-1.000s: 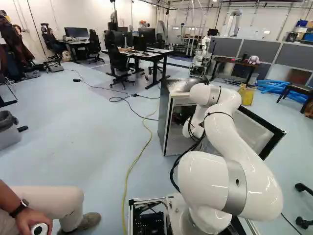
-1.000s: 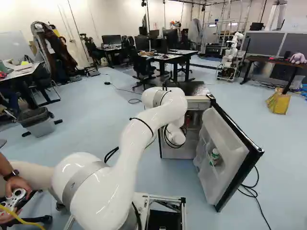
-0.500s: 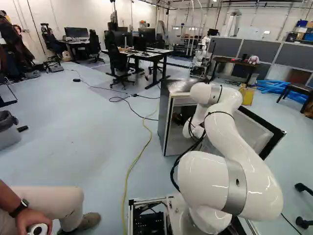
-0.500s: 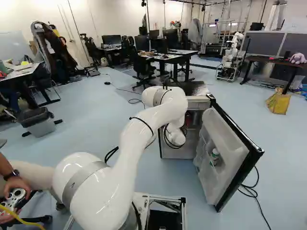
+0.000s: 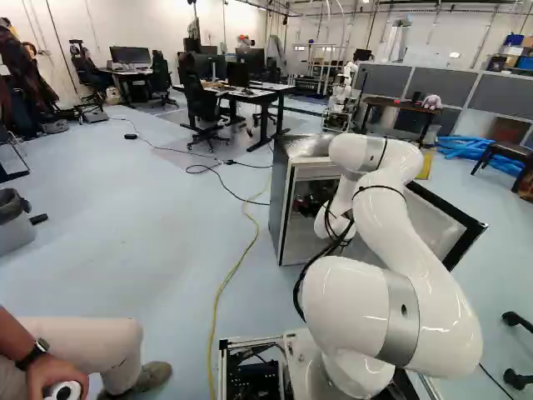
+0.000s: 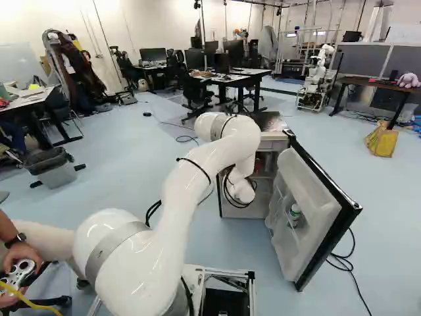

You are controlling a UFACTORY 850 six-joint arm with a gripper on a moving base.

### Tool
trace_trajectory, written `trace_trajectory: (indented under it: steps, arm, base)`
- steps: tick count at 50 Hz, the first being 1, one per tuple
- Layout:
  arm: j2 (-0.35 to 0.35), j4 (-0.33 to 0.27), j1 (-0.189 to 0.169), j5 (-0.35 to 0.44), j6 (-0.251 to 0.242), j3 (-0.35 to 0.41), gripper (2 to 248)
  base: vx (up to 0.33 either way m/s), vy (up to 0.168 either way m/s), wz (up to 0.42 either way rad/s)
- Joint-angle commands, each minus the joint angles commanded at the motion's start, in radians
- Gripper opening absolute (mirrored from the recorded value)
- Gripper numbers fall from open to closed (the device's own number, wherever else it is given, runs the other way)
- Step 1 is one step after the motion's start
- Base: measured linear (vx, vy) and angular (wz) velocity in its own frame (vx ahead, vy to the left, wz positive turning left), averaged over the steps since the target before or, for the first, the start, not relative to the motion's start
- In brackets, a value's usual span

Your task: Grab a drink from the fridge

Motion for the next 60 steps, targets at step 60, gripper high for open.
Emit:
trace_trajectory:
  steps: [60]
  arm:
    - [0.176, 0.000, -0.069, 0.000, 0.000, 0.275, 25]
  base:
    - [0.000, 0.000, 0.000]
